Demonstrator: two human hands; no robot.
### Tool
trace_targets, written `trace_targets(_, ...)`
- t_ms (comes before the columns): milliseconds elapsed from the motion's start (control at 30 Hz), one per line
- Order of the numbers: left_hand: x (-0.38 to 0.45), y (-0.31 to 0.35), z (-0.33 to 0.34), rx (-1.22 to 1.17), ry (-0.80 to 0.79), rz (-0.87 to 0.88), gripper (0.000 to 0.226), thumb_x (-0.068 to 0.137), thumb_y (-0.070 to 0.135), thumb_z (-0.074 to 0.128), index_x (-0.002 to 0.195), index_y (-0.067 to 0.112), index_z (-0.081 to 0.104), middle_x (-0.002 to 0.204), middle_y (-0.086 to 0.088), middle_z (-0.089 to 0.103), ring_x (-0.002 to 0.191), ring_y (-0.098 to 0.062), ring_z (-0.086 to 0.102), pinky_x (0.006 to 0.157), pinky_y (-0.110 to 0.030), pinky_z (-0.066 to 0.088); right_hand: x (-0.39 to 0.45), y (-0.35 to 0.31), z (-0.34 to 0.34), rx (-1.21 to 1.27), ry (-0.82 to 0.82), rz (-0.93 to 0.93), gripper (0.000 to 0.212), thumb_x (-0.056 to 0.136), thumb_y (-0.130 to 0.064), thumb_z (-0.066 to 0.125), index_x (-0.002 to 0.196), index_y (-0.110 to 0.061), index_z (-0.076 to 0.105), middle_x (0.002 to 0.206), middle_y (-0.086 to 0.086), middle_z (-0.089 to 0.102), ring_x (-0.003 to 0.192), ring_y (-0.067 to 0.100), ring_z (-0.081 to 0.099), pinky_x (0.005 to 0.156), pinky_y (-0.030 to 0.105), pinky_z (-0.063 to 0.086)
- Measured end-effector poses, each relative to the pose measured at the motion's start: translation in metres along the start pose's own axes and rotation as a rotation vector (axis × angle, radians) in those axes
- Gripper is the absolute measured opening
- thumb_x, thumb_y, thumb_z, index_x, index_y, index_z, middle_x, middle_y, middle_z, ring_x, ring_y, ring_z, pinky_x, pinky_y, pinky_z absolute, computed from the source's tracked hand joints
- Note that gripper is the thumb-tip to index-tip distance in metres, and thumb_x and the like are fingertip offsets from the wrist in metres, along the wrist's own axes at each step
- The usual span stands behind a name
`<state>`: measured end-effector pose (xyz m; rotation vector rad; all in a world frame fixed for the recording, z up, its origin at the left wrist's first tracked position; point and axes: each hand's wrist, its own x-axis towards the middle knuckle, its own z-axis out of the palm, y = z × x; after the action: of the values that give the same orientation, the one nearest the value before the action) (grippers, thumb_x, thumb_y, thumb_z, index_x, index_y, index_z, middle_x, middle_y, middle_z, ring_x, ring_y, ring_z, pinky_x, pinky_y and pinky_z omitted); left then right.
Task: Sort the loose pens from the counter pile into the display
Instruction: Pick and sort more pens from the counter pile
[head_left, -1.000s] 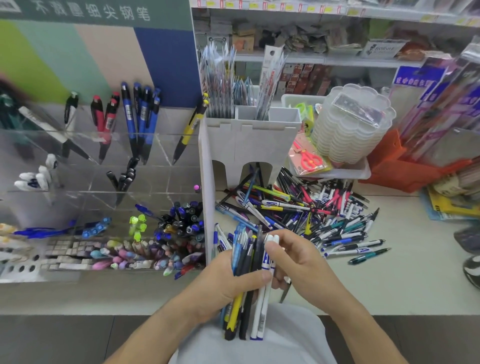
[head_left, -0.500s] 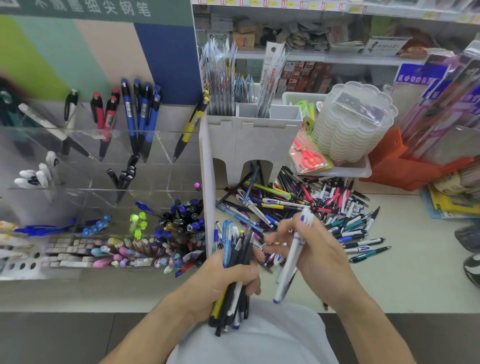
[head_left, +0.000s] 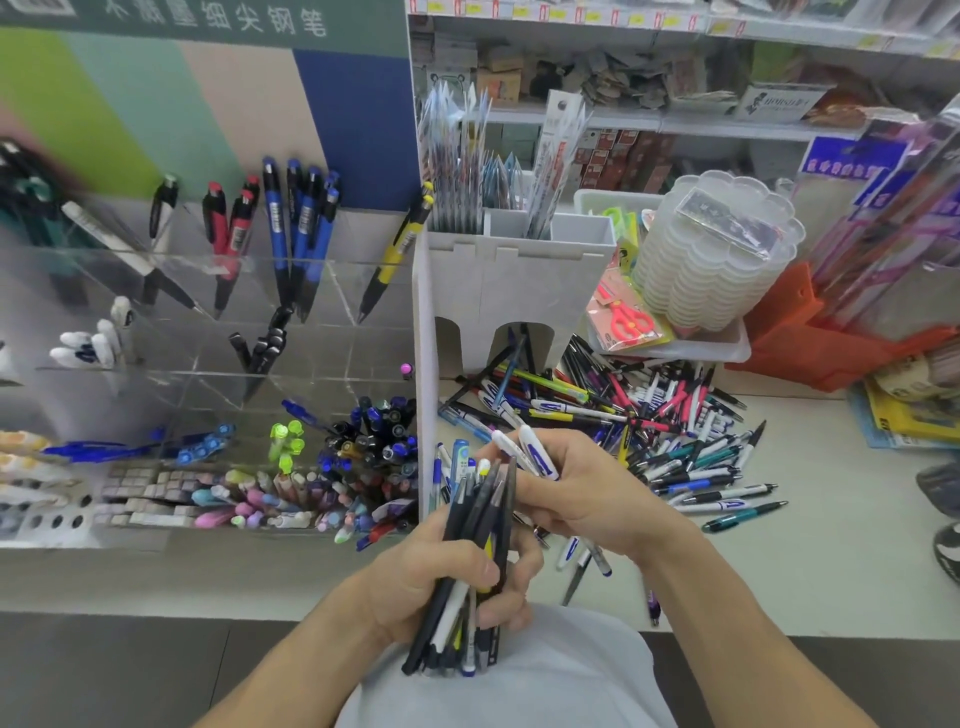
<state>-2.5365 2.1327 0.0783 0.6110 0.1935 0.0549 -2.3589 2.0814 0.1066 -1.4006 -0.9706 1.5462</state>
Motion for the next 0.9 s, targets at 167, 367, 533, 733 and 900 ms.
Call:
trace_targets(167,0.004,-0.005,0.0,0.003,0.124,0.032,0.029,0.075,-0.001,0.058,0.103,-0.002,0.053,0.088,-0.018,0.055,0.068,-0.027,0.056,0.07,-0.042,0.054,0.001,0.009,-0.004,0.029,0.009,0.034,0.049,0.097,-0.046,0.063,0.103,0.001,0.051,0.075,0.023,0.046,0.065,0.032,0.034,0.058,0.039,0.024)
trace_targets(367,0.003,-0.01,-0.003,0.18,0.332,0.041,0.016,0.082,-0.001,0.065,0.097,-0.001,0.059,0.084,-0.019,0.059,0.061,-0.028,0.058,0.069,-0.041,0.053,-0.004,0.008,-0.012,0.351,0.431,-0.092,0.039,0.106,-0.028,0.044,0.098,0.004,0.063,0.056,0.006,0.029,0.043,0.014,0.014,0.038,0.023,0.017)
trace_targets(533,0.004,-0.009,-0.003,0.286,0.396,-0.053,0.033,0.086,0.019,0.071,0.103,-0.003,0.053,0.071,-0.013,0.063,0.061,-0.028,0.057,0.061,-0.034,0.05,-0.01,0.006,-0.037,0.396,0.764,-0.207,0.025,0.108,-0.032,0.043,0.1,-0.019,0.062,0.066,-0.008,0.053,0.051,0.008,0.037,0.049,0.024,0.032)
trace_targets(733,0.005,-0.007,-0.003,0.288,0.34,-0.068,0.016,0.088,0.019,0.071,0.094,0.009,0.059,0.066,-0.019,0.054,0.056,-0.026,0.048,0.058,-0.034,0.044,-0.01,0.003,-0.026,0.22,0.364,-0.03,0.036,0.095,-0.039,0.06,0.089,-0.004,0.054,0.057,0.003,0.031,0.041,0.015,0.028,0.037,0.026,0.035)
trace_targets(900,0.008,-0.004,0.002,0.306,0.285,-0.122,0.048,0.083,0.024,0.076,0.112,-0.002,0.047,0.078,-0.02,0.051,0.06,-0.027,0.05,0.054,-0.031,0.046,0.004,-0.015,-0.029,-0.12,0.115,0.154,0.019,0.093,-0.025,0.072,0.106,-0.011,0.073,0.061,0.007,0.045,0.043,0.013,0.029,0.04,0.023,0.026)
